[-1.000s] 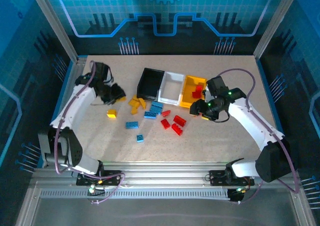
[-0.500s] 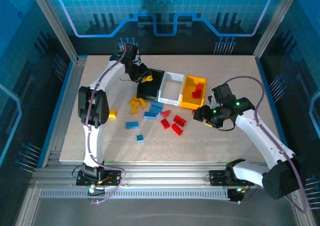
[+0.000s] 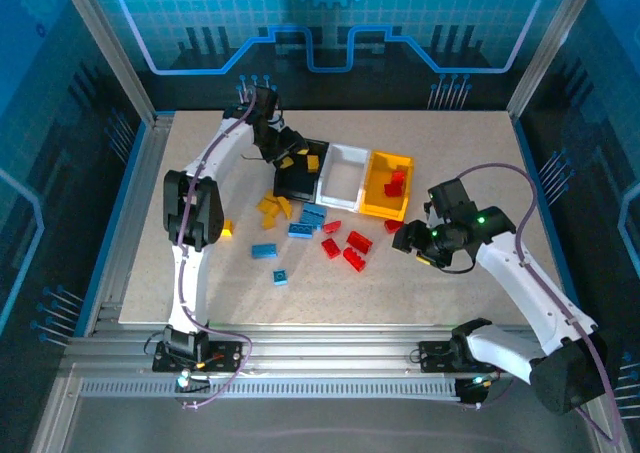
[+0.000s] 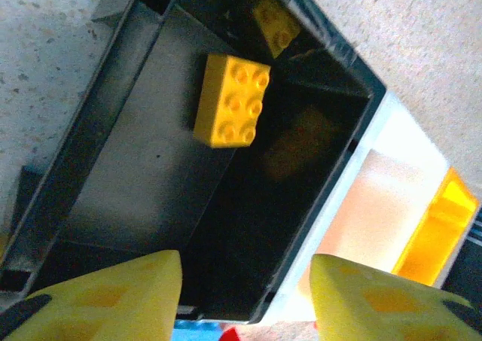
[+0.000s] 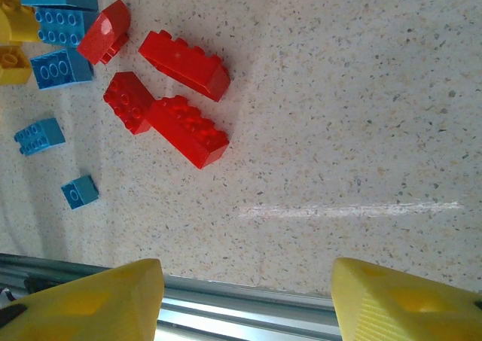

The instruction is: Sort the legos into containers by color

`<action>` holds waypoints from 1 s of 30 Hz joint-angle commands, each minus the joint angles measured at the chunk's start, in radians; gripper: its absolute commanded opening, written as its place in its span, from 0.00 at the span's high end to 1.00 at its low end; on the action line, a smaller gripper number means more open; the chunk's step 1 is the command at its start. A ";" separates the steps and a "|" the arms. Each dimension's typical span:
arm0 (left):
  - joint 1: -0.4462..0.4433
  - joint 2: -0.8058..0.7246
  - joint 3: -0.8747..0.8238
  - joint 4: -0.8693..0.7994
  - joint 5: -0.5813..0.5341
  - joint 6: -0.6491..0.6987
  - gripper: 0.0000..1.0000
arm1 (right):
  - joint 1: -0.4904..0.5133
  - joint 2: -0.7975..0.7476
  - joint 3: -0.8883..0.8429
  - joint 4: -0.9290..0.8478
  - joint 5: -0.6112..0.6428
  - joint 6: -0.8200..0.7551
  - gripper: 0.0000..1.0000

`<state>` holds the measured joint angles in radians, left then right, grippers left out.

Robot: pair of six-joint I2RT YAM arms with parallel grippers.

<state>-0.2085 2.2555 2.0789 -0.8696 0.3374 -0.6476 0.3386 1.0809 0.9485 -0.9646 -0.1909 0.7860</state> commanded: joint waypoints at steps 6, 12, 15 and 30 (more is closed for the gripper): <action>0.063 -0.295 -0.189 -0.226 -0.232 0.163 0.23 | 0.096 0.127 0.068 0.053 0.001 -0.001 0.37; 0.188 -0.521 -0.537 -0.212 -0.330 0.228 0.06 | 0.180 0.241 0.141 0.073 0.009 -0.027 0.37; 0.237 -0.561 -0.663 -0.199 -0.339 0.276 0.01 | 0.208 0.277 0.159 0.082 0.001 -0.027 0.37; 0.249 -0.427 -0.790 -0.054 -0.389 0.485 0.05 | 0.261 0.285 0.147 0.070 0.004 0.000 0.37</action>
<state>0.0402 1.7992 1.2907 -0.9607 -0.0315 -0.2180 0.5838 1.3796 1.0885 -0.8742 -0.1913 0.7712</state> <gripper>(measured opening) 0.956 0.634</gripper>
